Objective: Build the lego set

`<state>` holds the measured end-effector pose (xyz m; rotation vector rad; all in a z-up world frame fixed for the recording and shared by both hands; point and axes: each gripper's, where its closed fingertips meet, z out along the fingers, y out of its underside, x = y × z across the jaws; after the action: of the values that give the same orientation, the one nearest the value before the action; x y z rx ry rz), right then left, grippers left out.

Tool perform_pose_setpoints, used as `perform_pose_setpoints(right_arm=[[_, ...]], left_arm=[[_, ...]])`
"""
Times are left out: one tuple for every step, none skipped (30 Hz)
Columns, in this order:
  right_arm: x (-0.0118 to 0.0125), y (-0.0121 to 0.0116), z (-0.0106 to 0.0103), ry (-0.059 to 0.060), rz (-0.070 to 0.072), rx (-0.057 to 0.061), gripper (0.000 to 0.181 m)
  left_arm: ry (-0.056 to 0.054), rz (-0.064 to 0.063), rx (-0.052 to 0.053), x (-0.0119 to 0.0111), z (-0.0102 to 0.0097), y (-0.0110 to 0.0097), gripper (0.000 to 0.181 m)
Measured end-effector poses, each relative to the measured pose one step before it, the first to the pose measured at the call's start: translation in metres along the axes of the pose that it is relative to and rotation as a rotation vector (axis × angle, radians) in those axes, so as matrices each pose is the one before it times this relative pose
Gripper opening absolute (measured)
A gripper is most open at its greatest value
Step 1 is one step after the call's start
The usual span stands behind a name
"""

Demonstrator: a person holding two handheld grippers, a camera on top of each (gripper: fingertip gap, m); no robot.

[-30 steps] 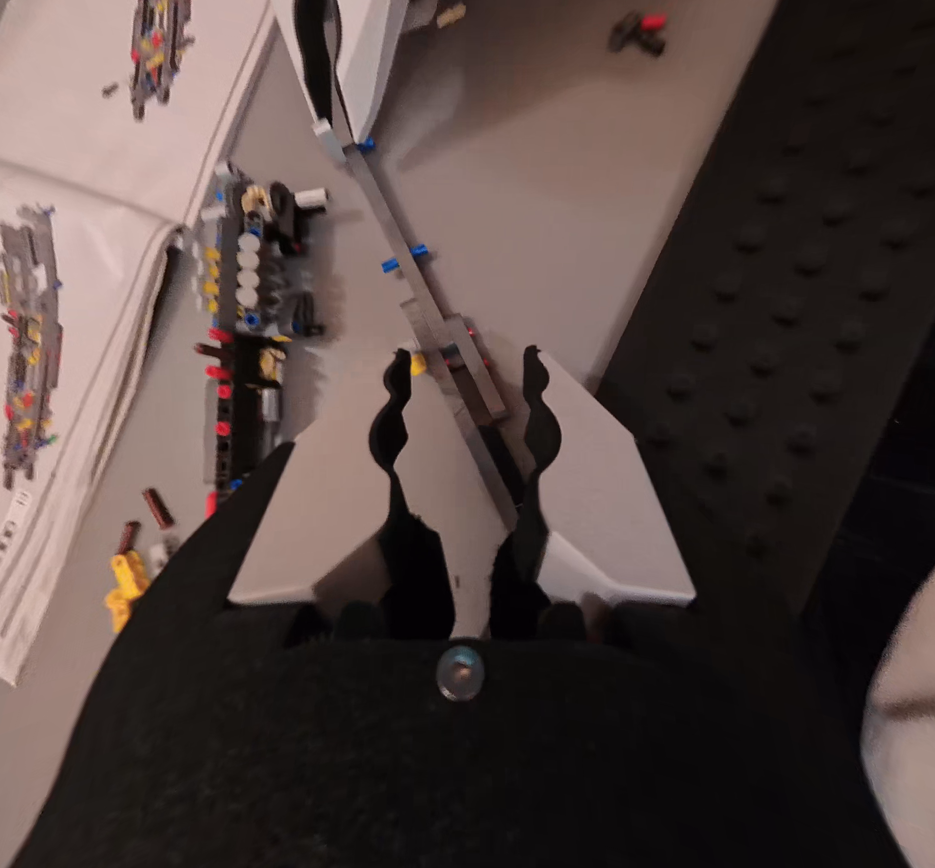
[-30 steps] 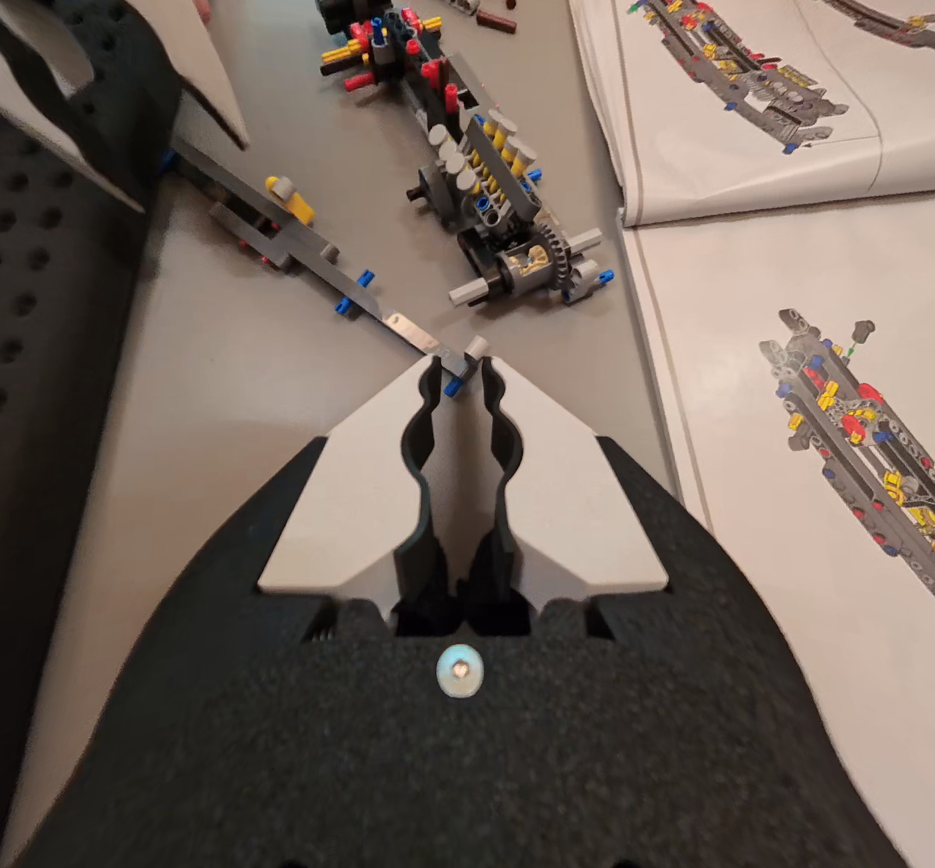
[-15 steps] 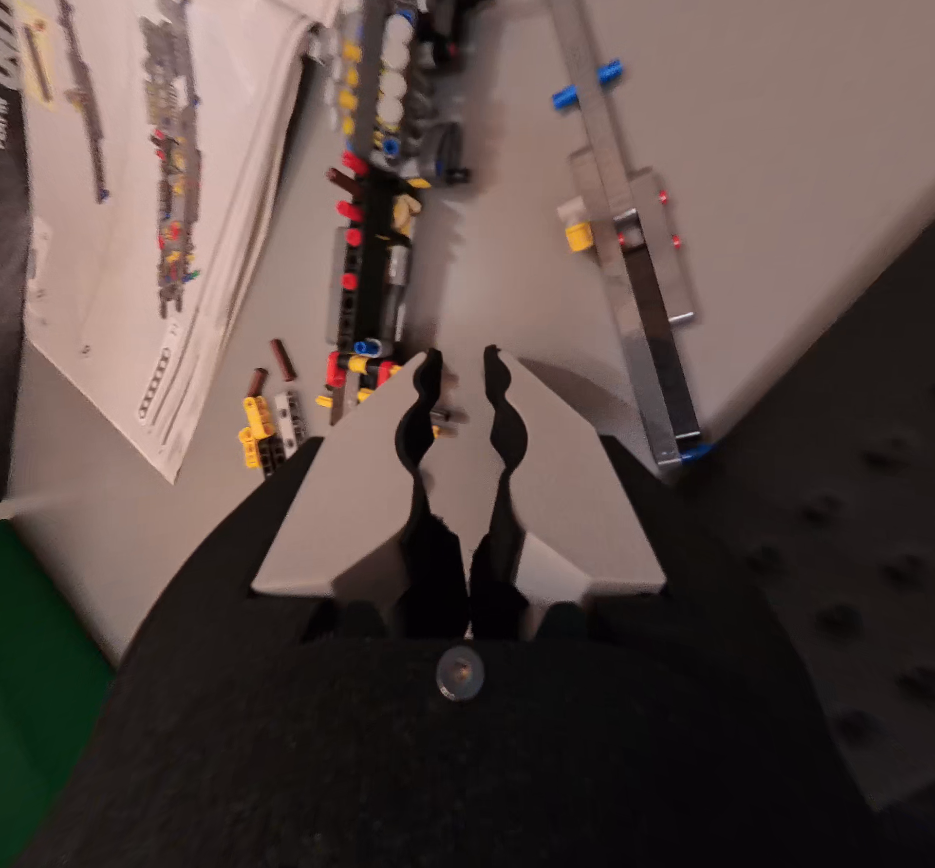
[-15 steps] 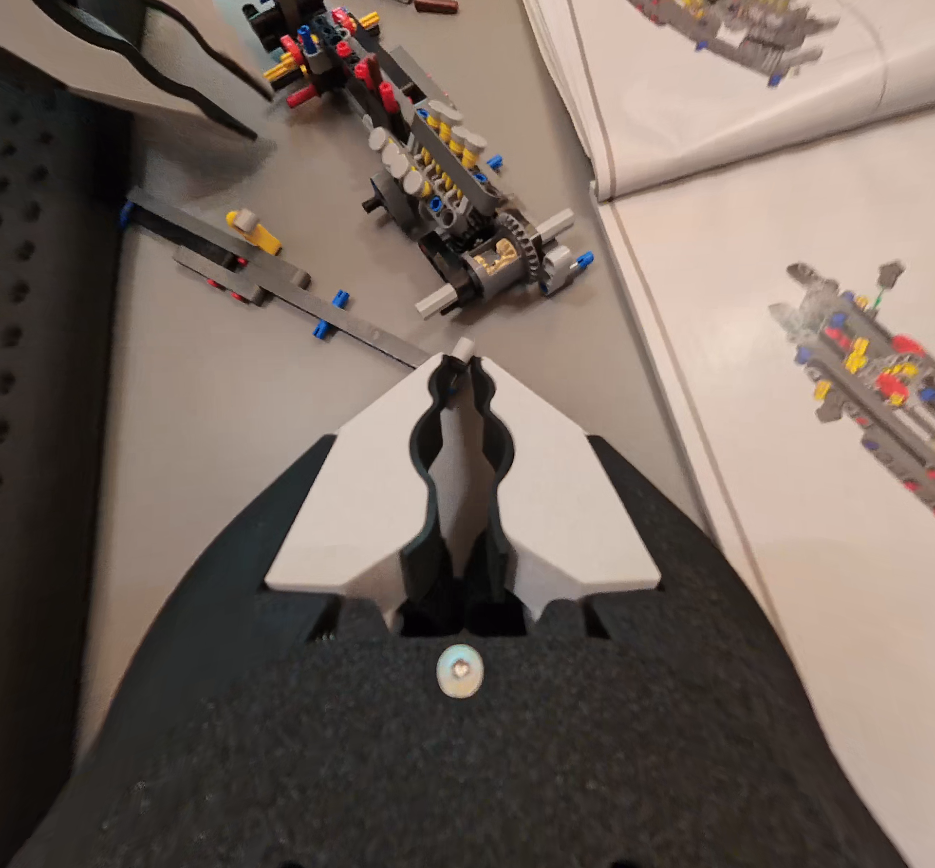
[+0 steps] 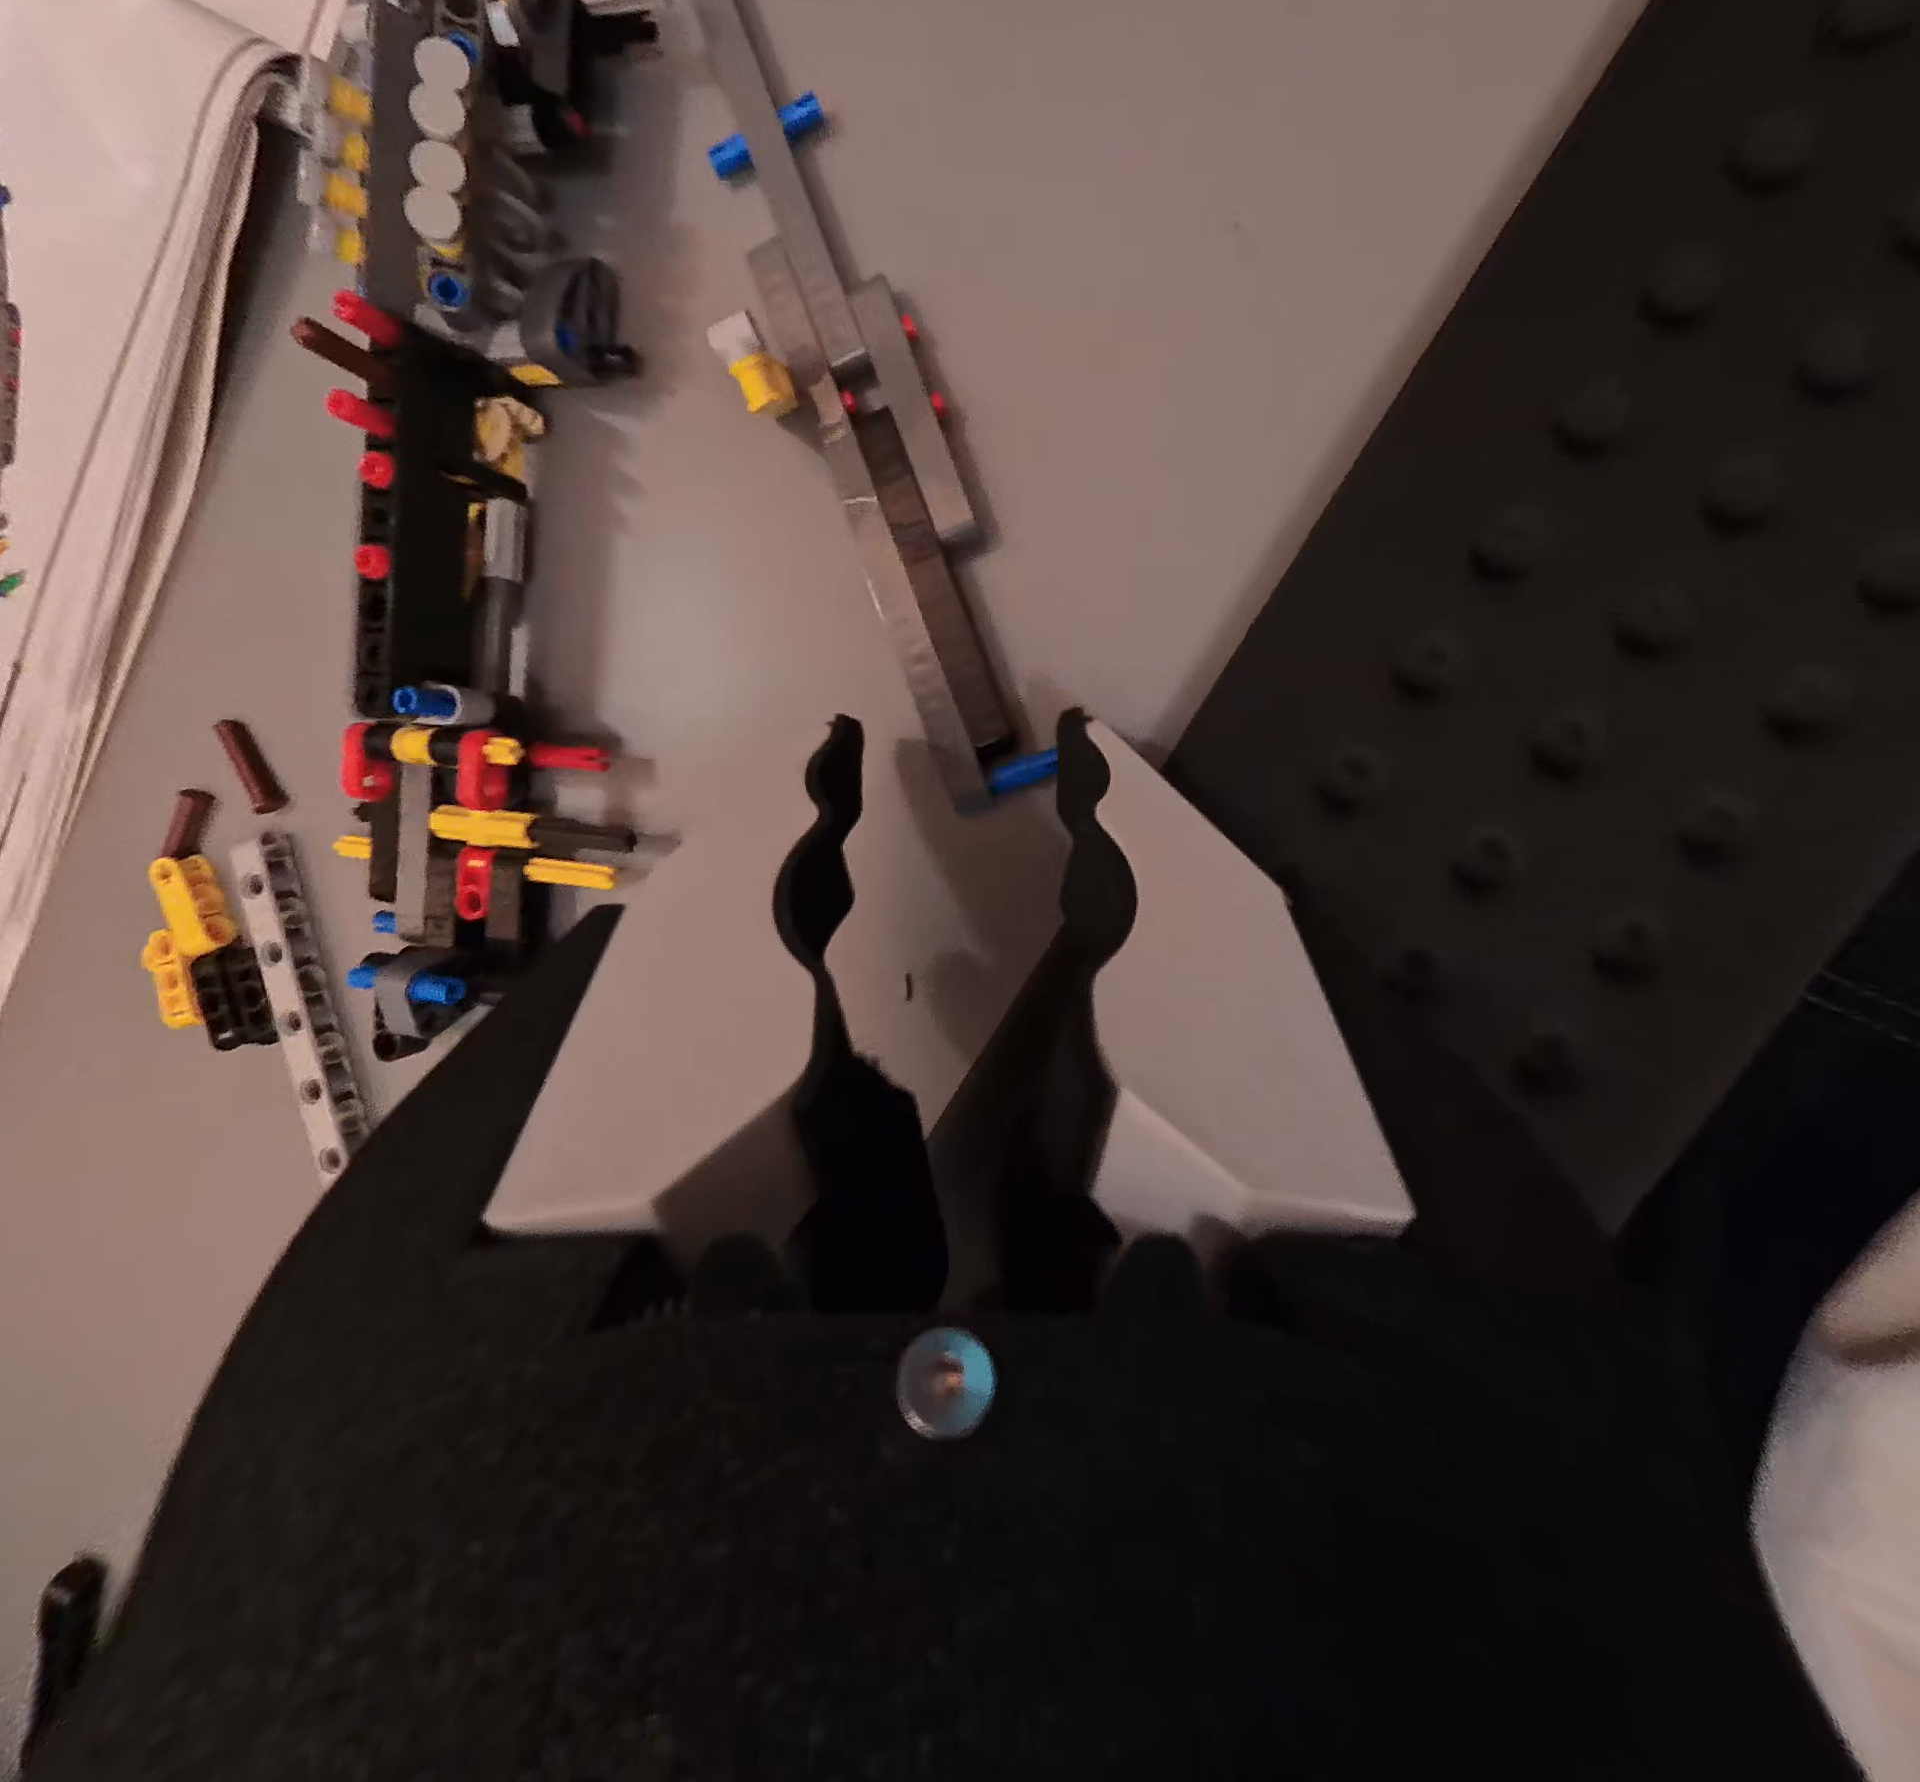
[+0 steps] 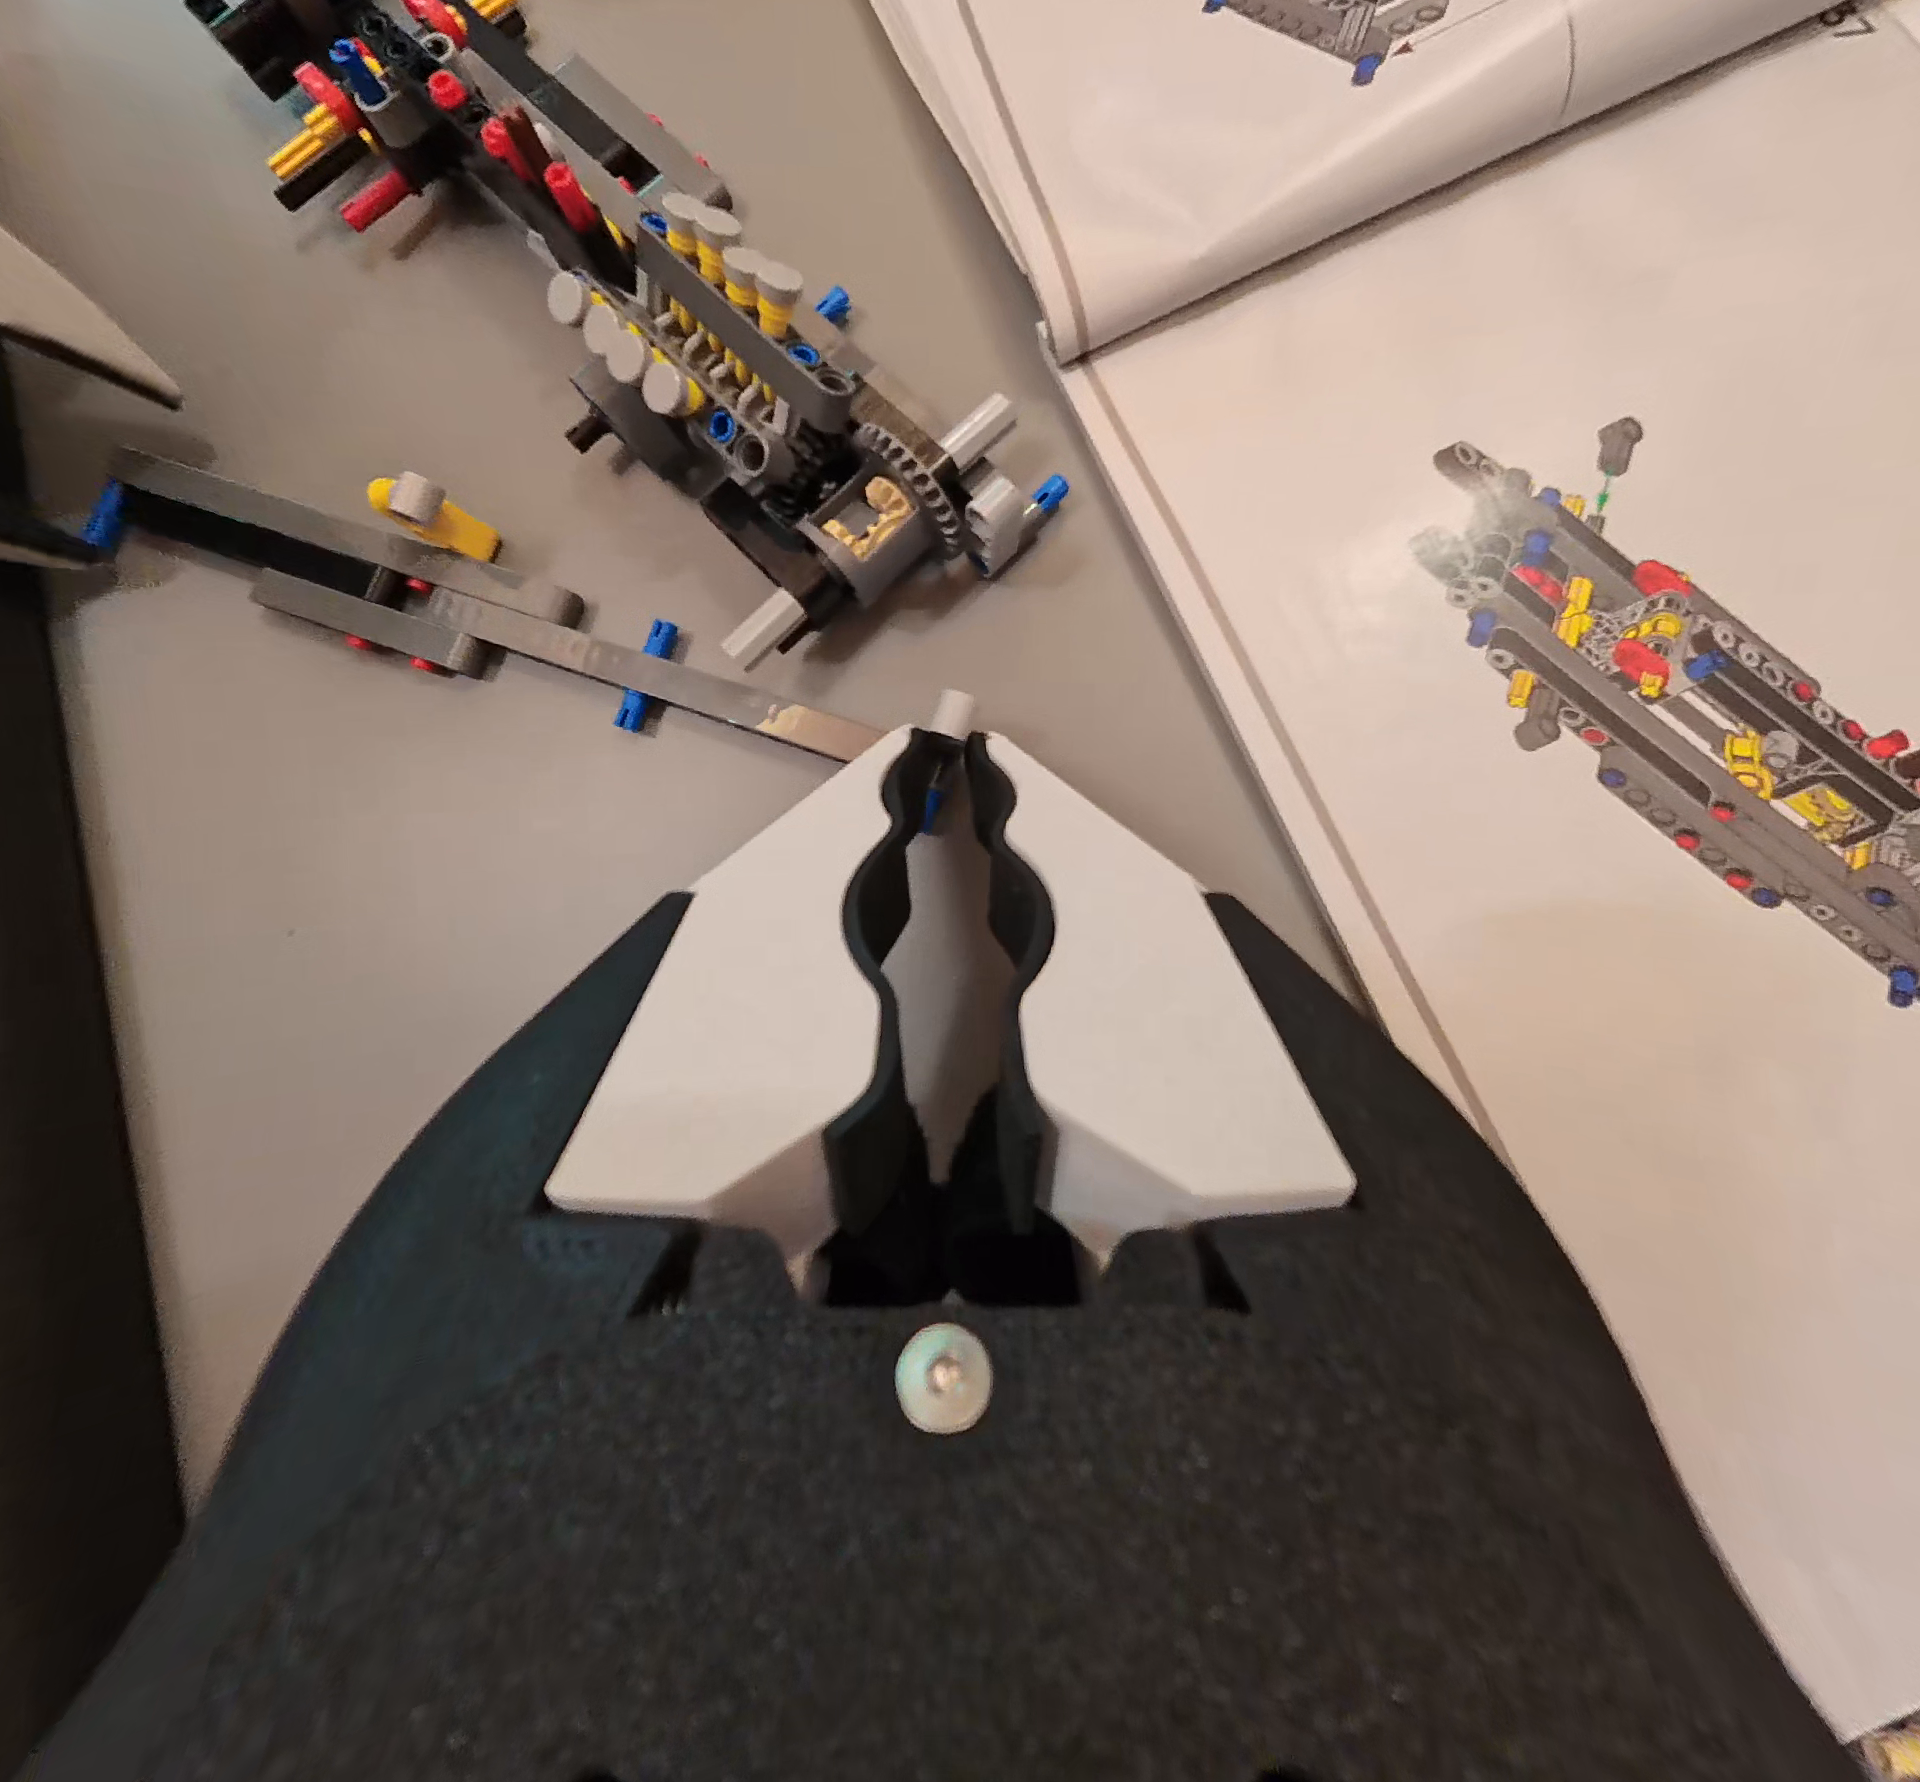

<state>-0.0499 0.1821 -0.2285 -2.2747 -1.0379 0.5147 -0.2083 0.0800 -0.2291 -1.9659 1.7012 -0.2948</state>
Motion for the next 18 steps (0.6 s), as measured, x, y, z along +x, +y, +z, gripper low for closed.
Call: perform_pose_setpoints(right_arm=[[-0.00003, 0.00006, -0.00001, 0.0015, -0.0034, 0.0030, 0.006], [-0.00018, 0.00008, 0.00004, -0.0023, -0.0016, 0.0031, 0.006], [-0.00051, 0.00012, -0.00004, -0.0056, -0.0016, 0.0036, 0.006], [-0.00022, 0.00027, -0.00019, -0.0052, -0.0002, 0.0029, 0.006], [-0.00054, 0.00031, -0.00011, -0.0066, 0.0011, 0.0007, 0.006], [-0.00122, 0.00048, -0.00011, -0.0087, -0.0013, -0.0006, 0.006], [-0.00155, 0.00062, -0.00013, -0.0078, -0.0046, -0.0029, 0.006], [-0.00177, 0.00153, -0.00010, -0.0067, -0.0050, -0.0101, 0.001], [-0.00262, 0.00184, 0.00028, -0.0082, -0.0133, -0.0137, 0.000], [-0.00224, 0.00006, 0.00044, -0.0034, -0.0100, -0.0021, 0.000], [-0.00123, -0.00010, 0.00046, 0.0021, -0.0061, -0.0046, 0.000], [-0.00092, 0.00163, 0.00102, 0.0034, -0.0055, -0.0152, 0.000], [0.00023, 0.00461, 0.00178, 0.0095, -0.0078, -0.0325, 0.000], [-0.00064, -0.00177, 0.00010, 0.0026, -0.0057, 0.0108, 0.000], [-0.00041, 0.00023, 0.00030, 0.0016, -0.0069, -0.0028, 0.000], [-0.00024, 0.00006, -0.00002, -0.0007, -0.0011, -0.0002, 0.000], [-0.00043, 0.00046, -0.00030, -0.0043, -0.0001, -0.0020, 0.000], [-0.00066, 0.00094, -0.00061, -0.0072, -0.0002, -0.0040, 0.000]], left_arm=[[-0.0190, -0.0008, -0.0075, -0.00269, 0.00177, 0.00175, 0.037], [-0.0302, -0.0075, -0.0064, -0.00521, 0.00141, 0.00162, 0.035], [-0.0303, -0.0130, -0.0044, -0.00601, 0.00070, 0.00156, 0.032], [-0.0191, -0.0114, -0.0027, -0.00478, 0.00008, 0.00182, 0.031], [-0.0074, -0.0113, 0.0010, -0.00319, -0.00008, 0.00168, 0.031], [-0.0105, -0.0153, 0.0008, -0.00384, -0.00008, 0.00211, 0.030], [-0.0197, -0.0179, 0.0007, -0.00510, 0.00009, 0.00247, 0.028], [-0.0171, -0.0164, 0.0032, -0.00445, 0.00006, 0.00267, 0.025], [-0.0194, -0.0180, 0.0005, -0.00477, 0.00003, 0.00304, 0.022], [-0.0295, -0.0219, 0.0008, -0.00635, 0.00009, 0.00314, 0.020], [-0.0208, -0.0160, 0.0018, -0.00470, 0.00006, 0.00298, 0.019], [-0.0139, -0.0126, 0.0064, -0.00335, -0.00044, 0.00231, 0.018], [-0.0119, -0.0141, 0.0043, -0.00311, -0.00064, 0.00236, 0.019], [-0.0153, -0.0162, 0.0019, -0.00382, -0.00104, 0.00209, 0.022], [-0.0147, -0.0134, 0.0041, -0.00359, -0.00189, 0.00156, 0.026], [-0.0177, -0.0142, 0.0119, -0.00411, -0.00309, 0.00038, 0.028], [-0.0071, -0.0180, 0.0154, -0.00299, -0.00383, -0.00016, 0.028], [0.0107, -0.0220, 0.0082, -0.00054, -0.00371, 0.00085, 0.028]])
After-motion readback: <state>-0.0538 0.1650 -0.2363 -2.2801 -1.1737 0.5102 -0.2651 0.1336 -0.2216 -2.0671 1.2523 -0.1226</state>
